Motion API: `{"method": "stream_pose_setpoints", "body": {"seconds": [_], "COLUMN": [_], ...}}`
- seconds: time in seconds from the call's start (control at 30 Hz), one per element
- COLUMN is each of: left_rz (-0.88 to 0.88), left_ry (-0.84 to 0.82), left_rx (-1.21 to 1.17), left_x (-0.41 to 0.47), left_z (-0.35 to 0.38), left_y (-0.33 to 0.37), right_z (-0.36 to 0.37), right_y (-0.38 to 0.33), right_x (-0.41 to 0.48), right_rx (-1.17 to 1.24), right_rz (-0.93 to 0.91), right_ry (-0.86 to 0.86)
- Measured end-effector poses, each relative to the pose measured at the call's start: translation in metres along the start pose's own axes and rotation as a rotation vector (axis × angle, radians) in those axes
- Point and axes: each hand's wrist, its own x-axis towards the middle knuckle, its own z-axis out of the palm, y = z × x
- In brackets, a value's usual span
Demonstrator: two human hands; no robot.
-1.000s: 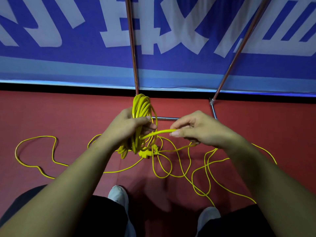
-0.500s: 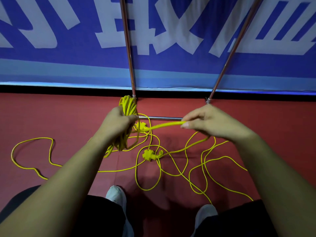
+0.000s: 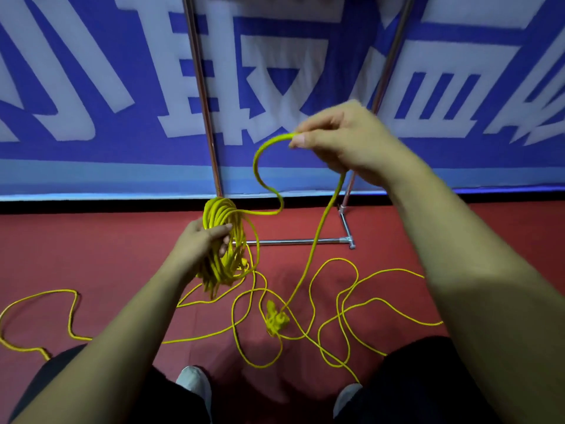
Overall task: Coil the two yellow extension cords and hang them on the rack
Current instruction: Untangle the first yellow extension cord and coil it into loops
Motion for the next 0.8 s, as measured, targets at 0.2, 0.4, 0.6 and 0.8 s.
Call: {"method": "stream_pose_setpoints", "body": {"seconds": [0.2,0.4,0.6,0.8], "left_rz": [0.088,0.097,0.026,-0.025], "left_ry": [0.007,0.0,-0.049,-0.153], "left_rx": [-0.035,-0.046,-0.219,-0.254], "left_x": [-0.016,-0.025,-0.017,-0.012], "left_z": [-0.001,0.005,0.007,0.012], "left_y": [0.046,0.046,0.016,0.011], "right_z": [0.004,0.025,0.033,0.029], "right_y": [-0.007,0.057,0.114,0.163], "right_x": [-0.014,-0.042,-0.047,-0.037], "right_rx": [-0.158,-0.269,-0.13,-0.412], "right_rz": [0.089,0.249,0.287,0.591], "right_ry": [-0.087,-0.141,0.184,0.098]}}
